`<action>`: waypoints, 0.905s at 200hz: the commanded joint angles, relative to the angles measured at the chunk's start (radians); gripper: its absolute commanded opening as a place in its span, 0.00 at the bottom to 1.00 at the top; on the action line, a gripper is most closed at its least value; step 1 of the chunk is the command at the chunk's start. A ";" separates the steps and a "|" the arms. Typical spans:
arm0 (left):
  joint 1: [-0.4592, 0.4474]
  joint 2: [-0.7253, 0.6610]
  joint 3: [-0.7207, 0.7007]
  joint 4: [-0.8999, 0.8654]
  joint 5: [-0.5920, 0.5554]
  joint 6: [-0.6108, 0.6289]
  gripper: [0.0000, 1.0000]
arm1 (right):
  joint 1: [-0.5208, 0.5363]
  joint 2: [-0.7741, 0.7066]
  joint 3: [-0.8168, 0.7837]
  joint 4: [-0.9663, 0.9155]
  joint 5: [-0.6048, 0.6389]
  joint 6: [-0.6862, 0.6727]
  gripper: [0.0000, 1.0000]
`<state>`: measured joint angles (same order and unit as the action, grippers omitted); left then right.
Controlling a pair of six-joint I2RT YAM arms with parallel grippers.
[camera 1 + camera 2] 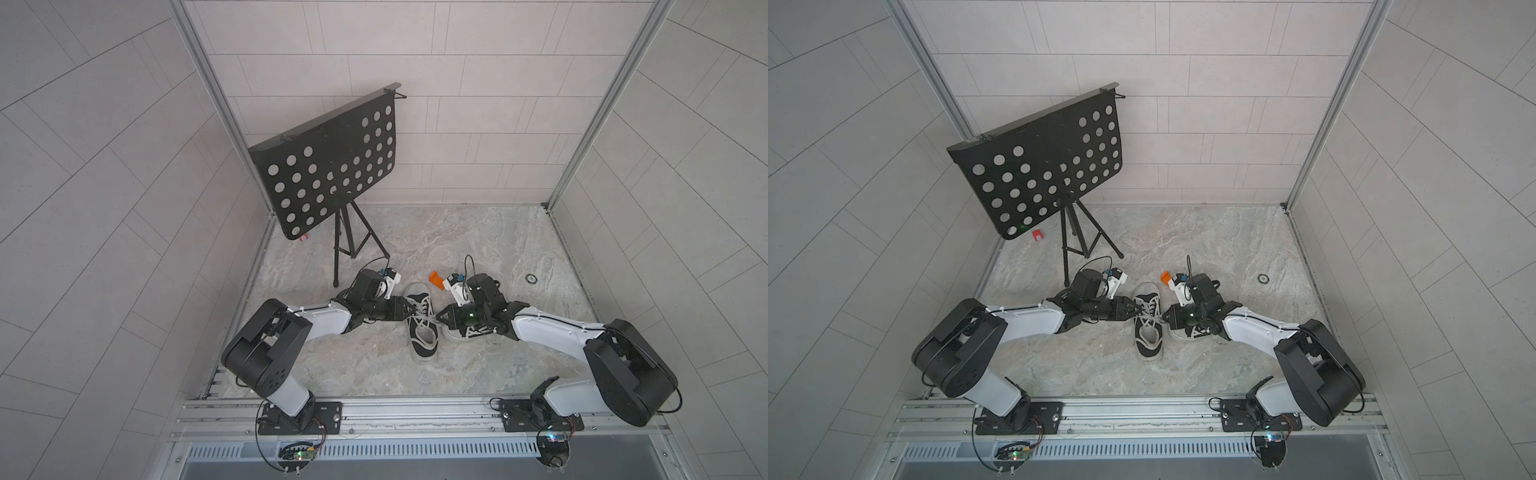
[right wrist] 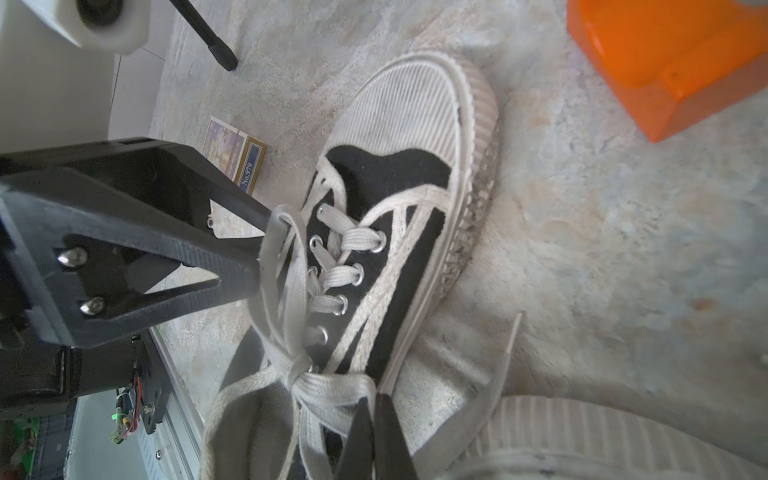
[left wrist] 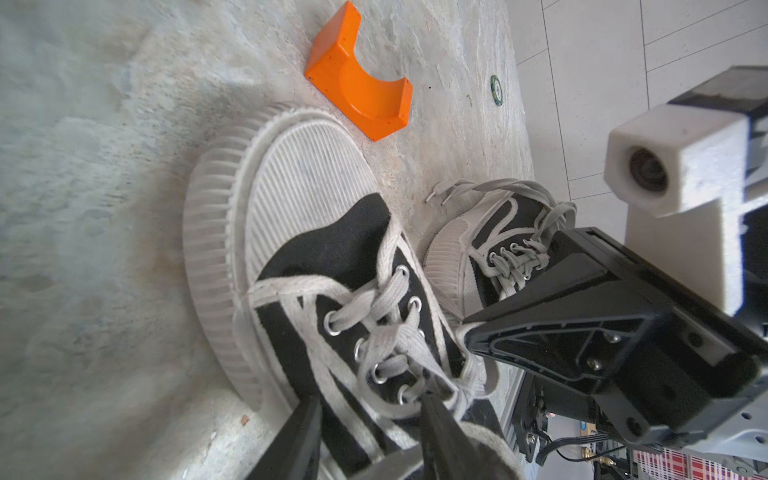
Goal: Tie the shoes
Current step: Tie the shoelace on the shoe.
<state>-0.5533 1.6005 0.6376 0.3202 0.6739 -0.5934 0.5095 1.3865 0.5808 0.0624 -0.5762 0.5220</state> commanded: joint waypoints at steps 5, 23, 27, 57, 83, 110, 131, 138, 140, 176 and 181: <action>-0.007 0.024 0.024 0.043 0.001 -0.009 0.38 | 0.000 0.006 -0.013 0.014 -0.005 0.003 0.01; -0.007 0.026 0.024 0.052 -0.007 -0.016 0.28 | -0.002 0.006 -0.013 0.012 -0.005 0.001 0.01; -0.007 0.026 0.024 0.055 -0.007 -0.019 0.26 | -0.001 0.006 -0.013 0.011 -0.005 0.001 0.01; -0.006 0.028 0.012 0.085 -0.003 -0.041 0.27 | 0.000 0.008 -0.013 0.008 -0.005 -0.002 0.01; -0.007 0.026 0.008 0.111 -0.002 -0.061 0.29 | -0.001 0.008 -0.015 0.008 -0.005 -0.001 0.01; -0.007 0.029 0.018 0.118 0.003 -0.066 0.29 | -0.001 0.005 -0.016 0.008 -0.004 -0.001 0.01; -0.007 0.058 0.026 0.120 0.021 -0.069 0.29 | -0.001 0.006 -0.016 0.008 -0.004 -0.002 0.01; -0.007 0.065 0.028 0.122 0.024 -0.071 0.30 | -0.002 0.005 -0.016 0.008 -0.004 -0.002 0.01; -0.007 0.068 0.029 0.122 0.024 -0.072 0.30 | -0.001 0.005 -0.017 0.008 -0.004 -0.002 0.01; -0.008 0.091 0.031 0.138 0.044 -0.084 0.31 | -0.001 0.003 -0.017 0.007 -0.004 -0.004 0.01; -0.009 0.090 0.030 0.143 0.047 -0.085 0.30 | -0.001 0.002 -0.016 0.006 -0.003 -0.002 0.01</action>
<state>-0.5533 1.6802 0.6514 0.4381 0.6952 -0.6689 0.5095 1.3895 0.5808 0.0635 -0.5789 0.5217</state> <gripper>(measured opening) 0.315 0.047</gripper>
